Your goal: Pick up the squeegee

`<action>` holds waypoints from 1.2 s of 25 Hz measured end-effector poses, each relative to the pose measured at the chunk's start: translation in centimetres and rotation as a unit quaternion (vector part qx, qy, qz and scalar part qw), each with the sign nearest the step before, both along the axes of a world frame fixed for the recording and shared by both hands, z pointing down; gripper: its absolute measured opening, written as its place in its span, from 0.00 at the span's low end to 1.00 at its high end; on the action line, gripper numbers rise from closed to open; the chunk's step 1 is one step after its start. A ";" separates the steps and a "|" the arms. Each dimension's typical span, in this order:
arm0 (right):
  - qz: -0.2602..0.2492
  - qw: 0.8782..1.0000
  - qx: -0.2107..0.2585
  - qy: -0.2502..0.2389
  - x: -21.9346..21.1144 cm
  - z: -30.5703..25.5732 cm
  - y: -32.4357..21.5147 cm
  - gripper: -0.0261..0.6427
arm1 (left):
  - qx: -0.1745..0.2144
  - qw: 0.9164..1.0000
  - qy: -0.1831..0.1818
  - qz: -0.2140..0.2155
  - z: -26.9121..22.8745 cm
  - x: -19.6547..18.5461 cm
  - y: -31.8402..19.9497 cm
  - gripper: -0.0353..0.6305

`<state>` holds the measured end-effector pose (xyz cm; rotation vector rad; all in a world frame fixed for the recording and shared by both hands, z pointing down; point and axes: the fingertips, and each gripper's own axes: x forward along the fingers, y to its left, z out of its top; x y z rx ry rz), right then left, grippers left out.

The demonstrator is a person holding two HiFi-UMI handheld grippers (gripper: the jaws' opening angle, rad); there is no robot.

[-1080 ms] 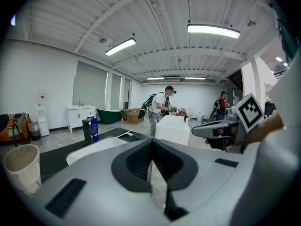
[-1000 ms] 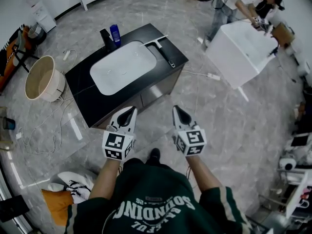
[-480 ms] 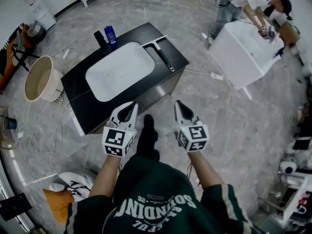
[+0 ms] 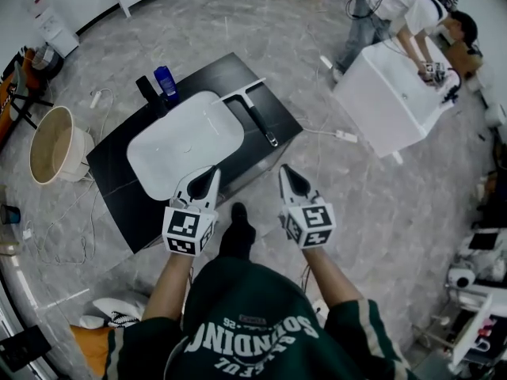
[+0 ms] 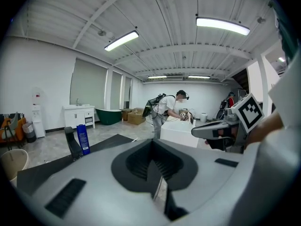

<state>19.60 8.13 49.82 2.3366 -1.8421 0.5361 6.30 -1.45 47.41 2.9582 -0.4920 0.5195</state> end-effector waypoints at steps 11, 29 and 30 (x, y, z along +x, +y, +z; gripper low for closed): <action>-0.074 0.997 -0.017 -0.001 2.1 0.3 -12.9 0.04 | -0.018 0.998 -0.012 -0.050 1.6 2.0 -9.7 0.06; -0.217 0.975 -0.042 -0.015 -2.5 1.9 -24.9 0.04 | -0.044 0.983 -0.025 -0.179 3.4 -2.5 -17.5 0.06; -0.224 0.973 -0.047 -0.015 -2.4 2.0 -25.1 0.04 | -0.045 0.981 -0.026 -0.188 3.5 -2.6 -17.7 0.06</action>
